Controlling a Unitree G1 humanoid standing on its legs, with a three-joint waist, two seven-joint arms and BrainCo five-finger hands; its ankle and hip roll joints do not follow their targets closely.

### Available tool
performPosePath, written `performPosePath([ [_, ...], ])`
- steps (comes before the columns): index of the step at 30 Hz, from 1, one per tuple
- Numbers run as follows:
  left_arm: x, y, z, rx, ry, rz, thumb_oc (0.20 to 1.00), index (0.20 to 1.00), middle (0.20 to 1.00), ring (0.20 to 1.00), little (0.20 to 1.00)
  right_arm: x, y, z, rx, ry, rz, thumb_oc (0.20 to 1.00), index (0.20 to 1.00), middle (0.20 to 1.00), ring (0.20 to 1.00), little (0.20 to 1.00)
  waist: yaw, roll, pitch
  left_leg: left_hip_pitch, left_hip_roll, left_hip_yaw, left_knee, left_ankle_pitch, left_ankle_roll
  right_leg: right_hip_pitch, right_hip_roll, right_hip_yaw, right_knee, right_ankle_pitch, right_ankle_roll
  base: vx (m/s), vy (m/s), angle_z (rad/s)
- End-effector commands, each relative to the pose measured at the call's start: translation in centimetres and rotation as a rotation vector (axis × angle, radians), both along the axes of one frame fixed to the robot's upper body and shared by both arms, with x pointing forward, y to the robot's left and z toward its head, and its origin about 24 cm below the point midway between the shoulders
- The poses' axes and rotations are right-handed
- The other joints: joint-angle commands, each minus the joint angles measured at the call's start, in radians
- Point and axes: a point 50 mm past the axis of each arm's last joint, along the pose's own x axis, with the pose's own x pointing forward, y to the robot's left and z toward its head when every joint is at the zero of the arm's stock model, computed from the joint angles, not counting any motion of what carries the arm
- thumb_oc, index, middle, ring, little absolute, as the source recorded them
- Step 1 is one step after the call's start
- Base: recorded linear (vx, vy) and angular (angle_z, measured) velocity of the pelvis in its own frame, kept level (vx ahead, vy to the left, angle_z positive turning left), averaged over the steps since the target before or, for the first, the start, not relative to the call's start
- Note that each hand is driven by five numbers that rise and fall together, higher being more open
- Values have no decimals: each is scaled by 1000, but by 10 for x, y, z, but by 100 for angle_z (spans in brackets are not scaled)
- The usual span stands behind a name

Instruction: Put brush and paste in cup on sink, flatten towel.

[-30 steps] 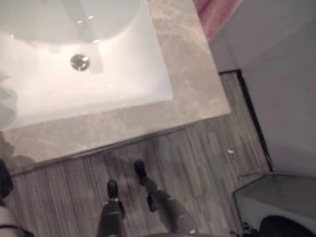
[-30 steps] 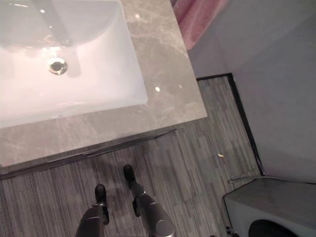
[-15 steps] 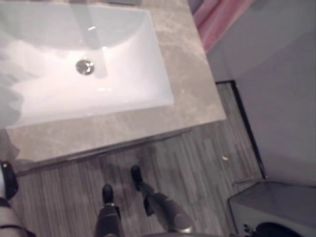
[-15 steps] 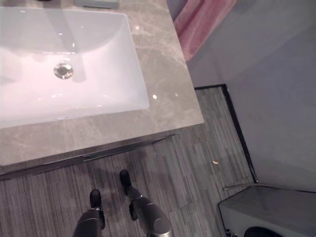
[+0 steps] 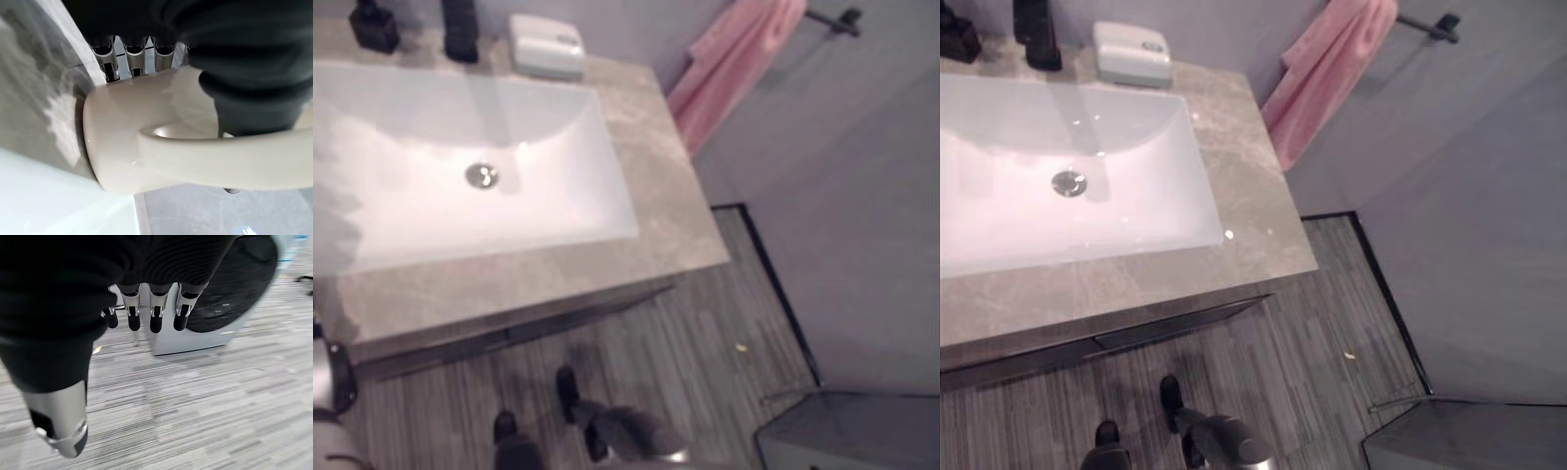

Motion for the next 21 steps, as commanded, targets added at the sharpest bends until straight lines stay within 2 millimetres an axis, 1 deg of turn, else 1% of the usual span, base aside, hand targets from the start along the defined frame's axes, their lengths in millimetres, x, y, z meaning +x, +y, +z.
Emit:
performPosePath([
  [1, -44, 37, -128, -223, 433, 178, 200, 200, 200, 200, 200, -38, 1, -1, -8, 162, 36, 1000, 1000, 1000, 1000, 1000, 43, -69, -30, 23, -12, 20, -40, -13, 91, -17, 45, 35, 107, -105, 23, 4, 40, -22],
  [3, -46, 35, -140, -250, 462, 164, 200, 200, 200, 200, 200, -45, 1, 0, -5, 202, 80, 1000, 1000, 1000, 1000, 1000, 50, -61, -41, 43, -16, 27, -44, -15, 91, 0, 40, 41, 105, -108, 21, 11, 45, -22],
  [4, -57, 37, -159, -311, 490, 180, 200, 200, 200, 200, 200, -51, -1, 1, -5, 223, 78, 1000, 1000, 1000, 1000, 1000, 55, -49, -60, 70, -18, 39, -47, -22, 92, 23, 36, 46, 103, -113, 19, 35, 55, -11],
  [6, -75, 44, -177, -369, 548, 221, 608, 608, 608, 608, 608, -55, -4, 3, -5, 240, 72, 1000, 1000, 1000, 1000, 1000, 57, -35, -86, 102, -19, 57, -58, -26, 93, 48, 36, 59, 95, -116, 20, 42, 57, -20],
  [7, -85, 47, -185, -387, 579, 244, 1000, 1000, 1000, 1000, 1000, -56, -7, 4, -13, 242, 66, 1000, 1000, 1000, 1000, 1000, 59, -28, -100, 118, -20, 65, -68, -27, 94, 61, 35, 66, 90, -116, 20, 51, 64, -27],
  [8, -99, 51, -196, -415, 641, 278, 1000, 1000, 1000, 1000, 1000, -56, -14, 8, -25, 240, 52, 1000, 1000, 1000, 1000, 1000, 58, -11, -126, 138, -24, 73, -85, -25, 94, 73, 29, 69, 84, -118, 22, 50, 57, -19],
  [9, -107, 54, -200, -417, 681, 298, 1000, 1000, 1000, 1000, 1000, -57, -17, 9, -29, 244, 51, 1000, 1000, 1000, 1000, 1000, 59, -3, -140, 150, -26, 77, -95, -25, 95, 82, 26, 71, 81, -121, 24, 39, 46, -10],
  [10, -108, 54, -200, -418, 682, 298, 1000, 1000, 1000, 1000, 1000, -57, -17, 9, -29, 245, 52, 1000, 1000, 1000, 1000, 1000, 58, -2, -141, 152, -26, 78, -97, -25, 95, 83, 26, 72, 80, -121, 24, 24, 30, -13],
  [12, -117, 58, -203, -411, 732, 314, 1000, 1000, 1000, 1000, 1000, -59, -22, 13, -39, 253, 54, 1000, 1000, 1000, 1000, 1000, 57, 10, -158, 166, -31, 81, -108, -23, 95, 93, 21, 73, 75, -122, 25, 16, 27, -10],
  [14, -128, 64, -201, -367, 809, 335, 1000, 1000, 1000, 1000, 1000, -58, -30, 18, -51, 251, 72, 1000, 1000, 1000, 1000, 1000, 57, 29, -179, 185, -39, 82, -131, -17, 95, 105, 13, 70, 63, -122, 26, 17, 34, 2],
  [16, -131, 64, -205, -367, 832, 338, 1000, 1000, 1000, 1000, 1000, -59, -30, 18, -50, 255, 81, 1000, 1000, 1000, 1000, 1000, 58, 35, -182, 191, -43, 83, -142, -13, 95, 107, 10, 69, 59, -121, 26, 0, 0, 0],
  [17, -136, 65, -208, -380, 848, 348, 1000, 1000, 1000, 1000, 1000, -58, -29, 17, -43, 258, 87, 1000, 1000, 1000, 1000, 1000, 59, 42, -186, 198, -45, 82, -153, -7, 95, 110, 8, 67, 55, -120, 26, 0, 0, 0],
  [18, -146, 69, -208, -397, 868, 375, 1000, 1000, 1000, 1000, 1000, -58, -30, 17, -40, 261, 90, 1000, 1000, 1000, 1000, 1000, 60, 52, -192, 207, -51, 78, -173, 3, 95, 115, 2, 61, 47, -117, 27, 0, 16, 5],
  [19, -146, 69, -208, -397, 868, 375, 1000, 1000, 1000, 1000, 1000, -58, -30, 17, -40, 261, 91, 1000, 1000, 1000, 1000, 1000, 59, 52, -191, 209, -51, 78, -175, 4, 95, 115, 2, 61, 46, -117, 27, -7, 16, 4],
  [21, -151, 71, -210, -412, 889, 387, 1000, 1000, 1000, 1000, 1000, -58, -31, 18, -40, 263, 93, 1000, 1000, 1000, 1000, 1000, 59, 62, -196, 215, -57, 73, -194, 15, 94, 118, -4, 55, 39, -115, 26, -3, 5, 2],
])
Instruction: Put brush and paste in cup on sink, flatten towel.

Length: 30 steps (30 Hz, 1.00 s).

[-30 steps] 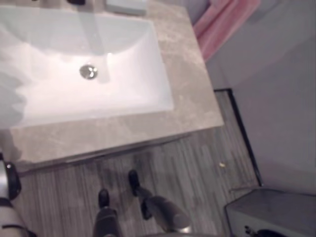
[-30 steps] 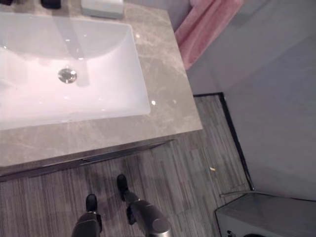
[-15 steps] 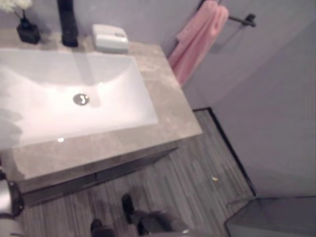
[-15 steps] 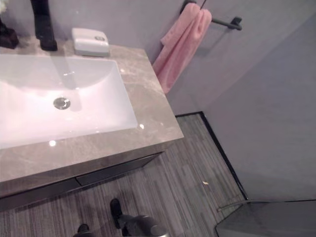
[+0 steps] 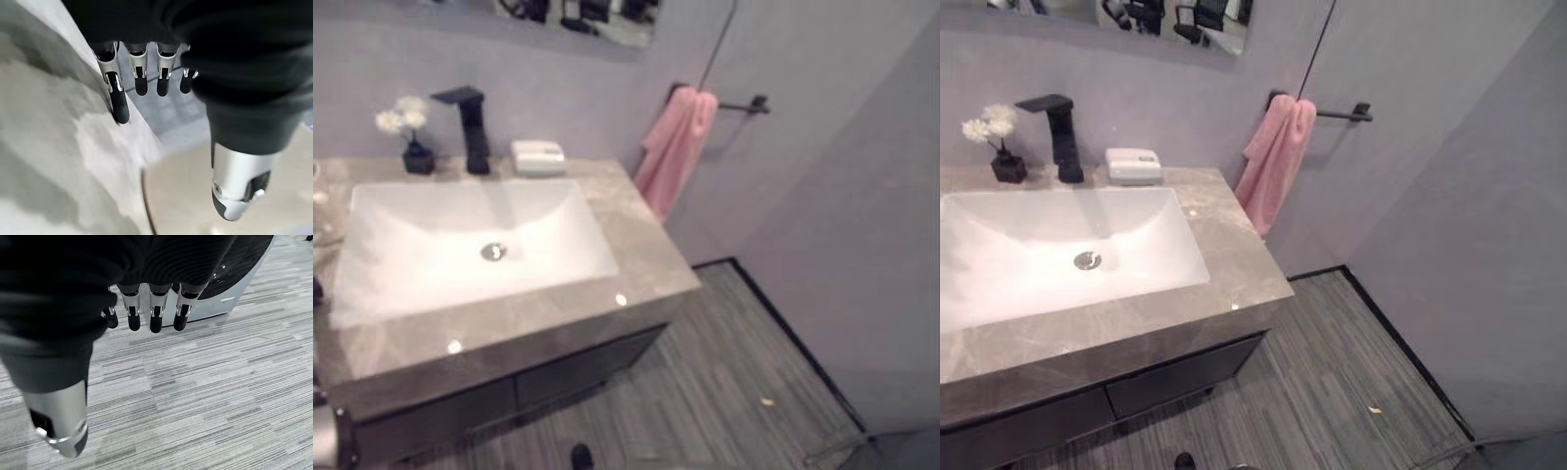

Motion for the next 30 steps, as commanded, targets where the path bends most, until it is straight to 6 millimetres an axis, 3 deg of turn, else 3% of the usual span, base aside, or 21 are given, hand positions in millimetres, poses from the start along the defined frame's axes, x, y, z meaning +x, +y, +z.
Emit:
performPosePath([
  [1, -88, 20, -77, -201, 386, 270, 1000, 1000, 1000, 1000, 1000, -3, -25, 11, -71, 43, 17, 1000, 1000, 1000, 1000, 1000, 34, -55, 13, 60, -57, 0, -138, 30, 84, 5, -9, -13, 55, -93, 50, 2, 6, 7],
  [9, -107, 16, -96, -262, 440, 293, 1000, 1000, 1000, 1000, 1000, -5, -28, 12, -88, 51, 1, 1000, 1000, 1000, 1000, 1000, 34, -19, -8, 106, -71, -8, -196, 55, 80, 34, -23, -35, 35, -97, 47, 16, -5, 7],
  [17, -101, 0, -118, -273, 450, 228, 1000, 1000, 1000, 1000, 1000, 0, -10, 0, -58, 49, 1, 1000, 1000, 1000, 1000, 1000, 51, 34, 4, 126, -91, -25, -223, 75, 85, 46, -40, -55, 37, -109, 42, -5, -3, 3],
  [21, -127, -14, -147, -337, 487, 257, 1000, 1000, 1000, 1000, 1000, 12, 3, -8, -39, 7, -7, 1000, 1000, 1000, 1000, 1000, 73, 64, 16, 124, -104, -44, -230, 88, 90, 50, -54, -68, 33, -110, 38, -23, 18, 16],
  [22, -147, -20, -161, -374, 502, 299, 1000, 1000, 1000, 1000, 1000, 16, 9, -11, -31, -12, -14, 1000, 1000, 1000, 1000, 1000, 84, 77, 17, 120, -109, -53, -229, 92, 93, 50, -60, -74, 33, -112, 36, -14, 20, 8],
  [23, -148, -20, -161, -375, 502, 299, 1000, 1000, 1000, 1000, 1000, 17, 9, -11, -31, -11, -13, 1000, 1000, 1000, 1000, 1000, 82, 77, 17, 120, -109, -54, -229, 92, 93, 50, -61, -75, 33, -112, 36, -15, 30, 4],
  [25, -178, -29, -177, -431, 535, 359, 1000, 1000, 1000, 1000, 1000, 26, 16, -16, -21, -42, -24, 1000, 1000, 1000, 1000, 1000, 97, 94, 21, 118, -115, -66, -233, 98, 97, 50, -68, -83, 35, -112, 35, -15, 30, 7],
  [27, -195, -36, -185, -461, 567, 385, 1000, 1000, 1000, 1000, 1000, 32, 17, -17, -25, -55, -28, 1000, 1000, 1000, 1000, 1000, 101, 101, 23, 115, -118, -76, -234, 100, 100, 49, -72, -89, 37, -113, 34, -7, 36, 10],
  [28, -216, -47, -198, -526, 599, 426, 1000, 1000, 1000, 1000, 1000, 36, 17, -18, -32, -59, -29, 1000, 1000, 1000, 1000, 1000, 107, 109, 25, 115, -120, -83, -238, 104, 103, 47, -75, -95, 43, -114, 33, -1, 50, 20],
  [30, -222, -51, -202, -546, 607, 439, 1000, 1000, 1000, 1000, 1000, 37, 17, -18, -34, -61, -32, 1000, 1000, 1000, 1000, 1000, 107, 113, 25, 116, -121, -86, -243, 106, 104, 47, -76, -98, 44, -115, 32, 3, 34, 18],
])
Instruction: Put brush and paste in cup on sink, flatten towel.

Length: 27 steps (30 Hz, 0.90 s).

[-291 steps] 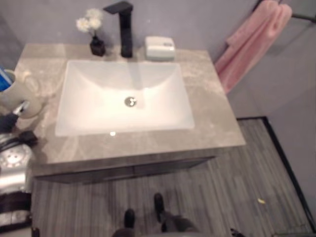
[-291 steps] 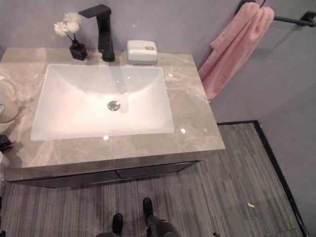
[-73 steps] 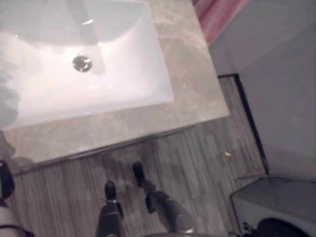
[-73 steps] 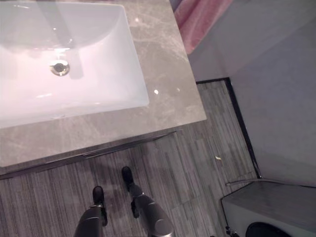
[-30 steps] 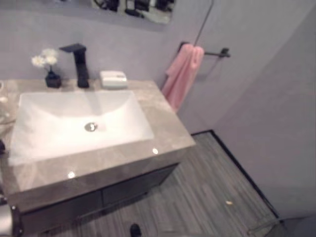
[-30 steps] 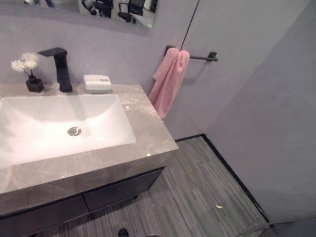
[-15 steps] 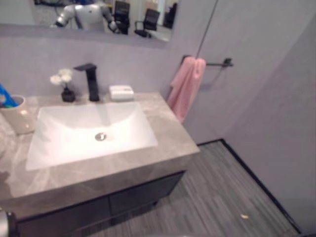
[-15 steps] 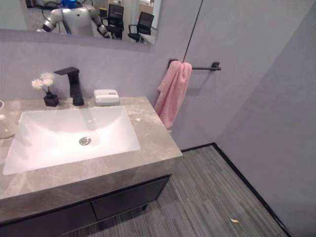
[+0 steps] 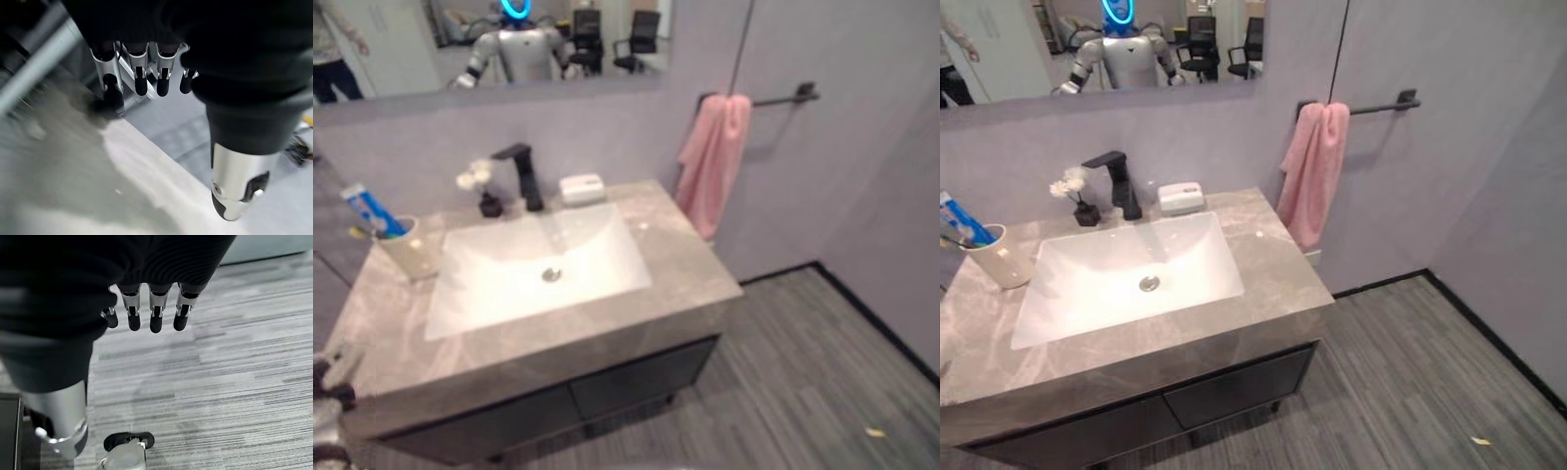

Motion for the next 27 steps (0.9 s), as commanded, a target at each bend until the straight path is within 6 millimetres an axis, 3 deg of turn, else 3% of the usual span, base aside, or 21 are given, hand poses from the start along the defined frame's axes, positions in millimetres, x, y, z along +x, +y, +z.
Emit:
performPosePath([
  [1, -112, -35, -57, -241, 351, 203, 1000, 1000, 1000, 1000, 1000, -2, 5, -4, -16, 8, -47, 1000, 1000, 1000, 1000, 1000, 49, -121, 24, -36, -62, -16, 58, -47, 79, 8, -25, -23, 55, -87, 69, 8, 32, 11],
  [5, -144, -74, -86, -419, 425, 249, 1000, 1000, 1000, 1000, 1000, 11, 2, -4, -29, -7, -45, 1000, 1000, 1000, 1000, 1000, 52, -105, 23, -31, -66, -31, 37, -39, 86, 4, -30, -35, 66, -93, 67, 19, 50, 16],
  [6, -144, -74, -86, -419, 425, 249, 1000, 1000, 1000, 1000, 1000, 11, 2, -4, -29, -7, -45, 1000, 1000, 1000, 1000, 1000, 52, -105, 23, -31, -66, -31, 37, -38, 86, 4, -30, -35, 66, -93, 67, 13, 50, 17],
  [7, -156, -91, -96, -491, 444, 262, 1000, 1000, 1000, 1000, 1000, 13, 1, -4, -32, -8, -52, 1000, 1000, 1000, 1000, 1000, 53, -97, 23, -30, -68, -36, 29, -36, 89, 2, -33, -38, 69, -96, 67, 11, 34, 11],
  [13, -160, -125, -115, -622, 481, 193, 1000, 1000, 1000, 1000, 1000, 21, -1, -3, -39, -13, -33, 1000, 1000, 1000, 1000, 1000, 54, -81, 25, -34, -72, -40, 29, -35, 92, -3, -36, -45, 74, -104, 64, 20, 25, 16],
  [14, -157, -140, -124, -680, 508, 133, 1000, 1000, 1000, 1000, 1000, 24, 1, -4, -36, -16, -15, 1000, 1000, 1000, 1000, 1000, 52, -77, 25, -33, -72, -41, 29, -37, 93, 0, -36, -44, 72, -106, 64, 25, -4, -3],
  [16, -157, -140, -124, -680, 508, 133, 1000, 1000, 1000, 1000, 1000, 24, 1, -4, -36, -16, -15, 1000, 1000, 1000, 1000, 1000, 52, -77, 25, -33, -72, -41, 29, -37, 93, 0, -36, -43, 72, -106, 64, 19, -19, -7],
  [17, -134, -152, -133, -714, 533, -29, 1000, 1000, 1000, 1000, 1000, 33, 5, -5, -29, -27, 25, 1000, 1000, 1000, 1000, 1000, 47, -73, 26, -35, -69, -38, 33, -38, 91, 0, -35, -43, 73, -113, 61, 17, -32, -4],
  [19, -127, -153, -134, -709, 553, -77, 1000, 1000, 1000, 1000, 1000, 36, 7, -6, -26, -30, 41, 1000, 1000, 1000, 1000, 1000, 45, -72, 26, -36, -68, -37, 36, -39, 90, 0, -33, -43, 77, -118, 59, 14, -46, 1],
  [21, -109, -169, -142, -722, 602, -261, 1000, 1000, 1000, 1000, 1000, 43, 11, -7, -22, -45, 69, 1000, 1000, 1000, 1000, 1000, 40, -70, 29, -36, -64, -37, 41, -42, 88, 0, -29, -43, 85, -128, 54, 8, -94, -2],
  [22, -99, -191, -149, -748, 649, -420, 1000, 1000, 1000, 1000, 1000, 51, 15, -8, -17, -66, 84, 1000, 1000, 1000, 1000, 1000, 33, -68, 33, -37, -59, -37, 49, -45, 84, -2, -22, -43, 99, -139, 49, 6, -124, -2],
  [26, -79, -197, -151, -729, 676, -534, 1000, 1000, 1000, 1000, 1000, 62, 22, -9, -8, -101, 104, 1000, 1000, 1000, 1000, 1000, 18, -69, 37, -37, -49, -34, 64, -49, 75, -5, -10, -45, 125, -163, 37, 13, -119, 0],
  [27, -67, -207, -154, -721, 685, -603, 1000, 1000, 1000, 1000, 1000, 65, 30, -11, 6, -105, 119, 1000, 1000, 1000, 1000, 1000, 10, -71, 38, -33, -38, -32, 76, -55, 67, -5, 0, -47, 144, -182, 29, 40, -170, -1],
])
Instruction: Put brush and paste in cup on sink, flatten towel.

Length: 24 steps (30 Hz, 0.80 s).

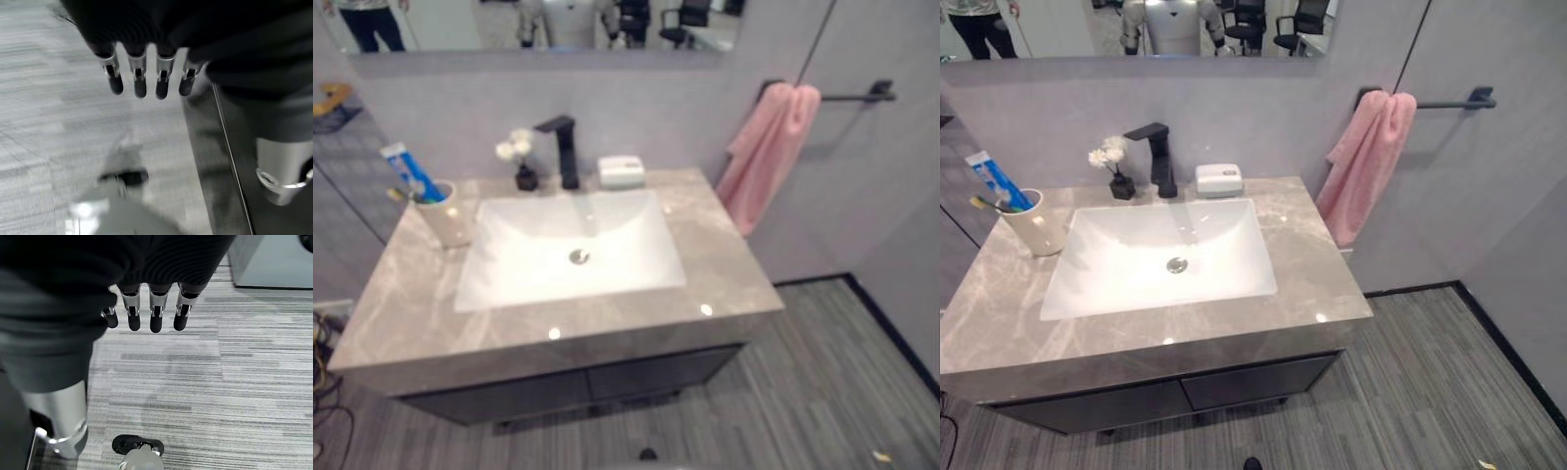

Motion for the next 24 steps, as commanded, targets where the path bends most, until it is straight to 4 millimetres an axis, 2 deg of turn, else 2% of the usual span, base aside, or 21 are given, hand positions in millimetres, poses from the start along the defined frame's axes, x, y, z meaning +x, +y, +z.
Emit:
performPosePath([
  [1, 8, -9, -2, -13, 8, -107, 1000, 1000, 1000, 1000, 1000, 16, 14, -4, 1, -37, 37, 1000, 1000, 1000, 1000, 1000, -30, -27, 3, -14, -18, 24, 90, -75, 35, 3, 27, 0, 137, -159, 16, 49, -206, 2],
  [8, 29, -17, -2, -2, -18, -204, 1000, 1000, 1000, 1000, 1000, 29, 23, -5, 6, -68, 68, 1000, 1000, 1000, 1000, 1000, -49, -35, 17, -48, 7, 36, 192, -90, 0, 26, 43, -18, 143, -182, -8, 21, -163, 13],
  [10, 38, -18, -1, 5, -36, -220, 1000, 1000, 1000, 1000, 1000, 29, 27, -6, 7, -63, 97, 1000, 1000, 1000, 1000, 1000, -59, -41, 26, -75, 25, 49, 236, -75, -20, 47, 43, -32, 121, -179, -23, -5, -205, 20],
  [13, 45, -20, -1, 11, -49, -240, 1000, 1000, 1000, 1000, 1000, 30, 26, -6, -9, -49, 118, 1000, 1000, 1000, 1000, 1000, -64, -39, 37, -100, 24, 64, 279, -76, -22, 60, 38, -42, 102, -174, -27, -14, -89, 34],
  [14, 47, -20, 0, 14, -51, -244, 1000, 1000, 1000, 1000, 1000, 32, 23, -5, -27, -40, 151, 1000, 1000, 1000, 1000, 1000, -53, -32, 44, -115, -1, 49, 317, -84, -24, 69, 36, -36, 83, -168, -28, 1, -16, 40],
  [15, 47, -20, 0, 14, -51, -244, 1000, 1000, 1000, 1000, 1000, 32, 23, -5, -27, -40, 151, 1000, 1000, 1000, 1000, 1000, -53, -32, 45, -116, -1, 49, 319, -85, -24, 70, 36, -36, 82, -168, -27, -10, -15, 32],
  [16, 47, -21, -1, 11, -51, -239, 1000, 1000, 1000, 1000, 1000, 35, 21, -4, -35, -40, 164, 1000, 1000, 1000, 1000, 1000, -42, -29, 51, -136, -29, 7, 353, -87, -22, 68, 39, -23, 79, -165, -25, -29, 7, 11],
  [17, 42, -23, -2, 3, -40, -221, 1000, 1000, 1000, 1000, 1000, 43, 20, -2, -43, -48, 190, 1000, 1000, 1000, 1000, 1000, -25, -27, 55, -158, -91, -77, 359, -96, -1, 57, 50, 14, 76, -151, -20, -30, 18, -11],
  [18, 38, -24, -3, -3, -31, -210, 1000, 1000, 1000, 1000, 1000, 45, 19, -2, -47, -46, 197, 1000, 1000, 1000, 1000, 1000, -12, -26, 56, -165, -118, -124, 366, -104, 12, 48, 61, 47, 81, -143, -17, -19, 17, -43],
  [19, 38, -24, -3, -3, -31, -210, 1000, 1000, 1000, 1000, 1000, 45, 19, -2, -47, -46, 197, 1000, 1000, 1000, 1000, 1000, -12, -26, 56, -165, -118, -123, 366, -104, 12, 48, 62, 48, 81, -143, -17, -23, 44, -96],
  [20, 34, -26, -4, -12, -28, -195, 1000, 1000, 1000, 1000, 1000, 53, 18, 0, -52, -60, 213, 1000, 1000, 1000, 1000, 1000, 0, -23, 59, -190, -152, -197, 398, -105, 28, 29, 77, 99, 96, -130, -14, -17, 60, -114],
  [22, 28, -27, -5, -20, -18, -182, 1000, 1000, 1000, 1000, 1000, 55, 16, 1, -63, -55, 224, 1000, 1000, 1000, 1000, 1000, 6, -11, 57, -174, -167, -266, 394, -98, 37, 17, 92, 156, 122, -125, -13, -4, 125, -111],
  [23, 28, -27, -5, -20, -18, -182, 1000, 1000, 1000, 1000, 1000, 55, 16, 1, -63, -55, 224, 1000, 1000, 1000, 1000, 1000, 6, -11, 57, -174, -167, -266, 393, -97, 37, 17, 92, 156, 123, -126, -13, -15, 235, -85],
  [24, 30, -29, -5, -26, -21, -196, 1000, 1000, 1000, 1000, 1000, 54, 14, 2, -63, -51, 210, 1000, 1000, 1000, 1000, 1000, -11, 4, 55, -152, -158, -243, 349, -95, 41, 3, 82, 157, 140, -129, -7, -30, 230, -44],
])
